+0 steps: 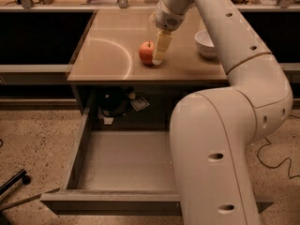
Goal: Place apple into top drawer
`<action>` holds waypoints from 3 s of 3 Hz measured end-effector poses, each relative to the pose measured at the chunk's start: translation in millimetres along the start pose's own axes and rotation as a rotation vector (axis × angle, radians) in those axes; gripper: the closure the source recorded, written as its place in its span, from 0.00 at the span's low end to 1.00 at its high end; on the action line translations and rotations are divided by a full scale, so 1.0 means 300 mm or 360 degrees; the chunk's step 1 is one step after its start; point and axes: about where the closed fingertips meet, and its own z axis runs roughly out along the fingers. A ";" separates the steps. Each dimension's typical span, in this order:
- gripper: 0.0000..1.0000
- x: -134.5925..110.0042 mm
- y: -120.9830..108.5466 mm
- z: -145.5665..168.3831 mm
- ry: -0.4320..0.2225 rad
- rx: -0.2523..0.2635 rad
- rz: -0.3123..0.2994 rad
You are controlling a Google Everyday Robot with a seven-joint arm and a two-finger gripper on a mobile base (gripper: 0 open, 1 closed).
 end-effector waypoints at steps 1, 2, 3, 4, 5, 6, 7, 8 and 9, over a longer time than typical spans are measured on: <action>0.00 0.008 -0.050 0.179 -0.0076 -0.0039 0.0040; 0.00 0.008 -0.050 0.179 -0.0076 -0.0039 0.0040; 0.19 0.008 -0.050 0.179 -0.0076 -0.0039 0.0040; 0.43 0.008 -0.050 0.179 -0.0076 -0.0039 0.0040; 0.65 0.008 -0.050 0.179 -0.0076 -0.0039 0.0040; 0.88 -0.004 -0.053 0.160 -0.0110 -0.0011 0.0021; 1.00 -0.023 -0.028 0.084 -0.0216 0.0045 -0.0029; 1.00 -0.061 0.032 -0.064 -0.0337 0.0168 -0.0067; 1.00 -0.096 0.114 -0.255 -0.0452 0.0371 -0.0085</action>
Offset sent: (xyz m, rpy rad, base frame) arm 0.0444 0.0012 -0.0359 0.0292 0.1198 0.0181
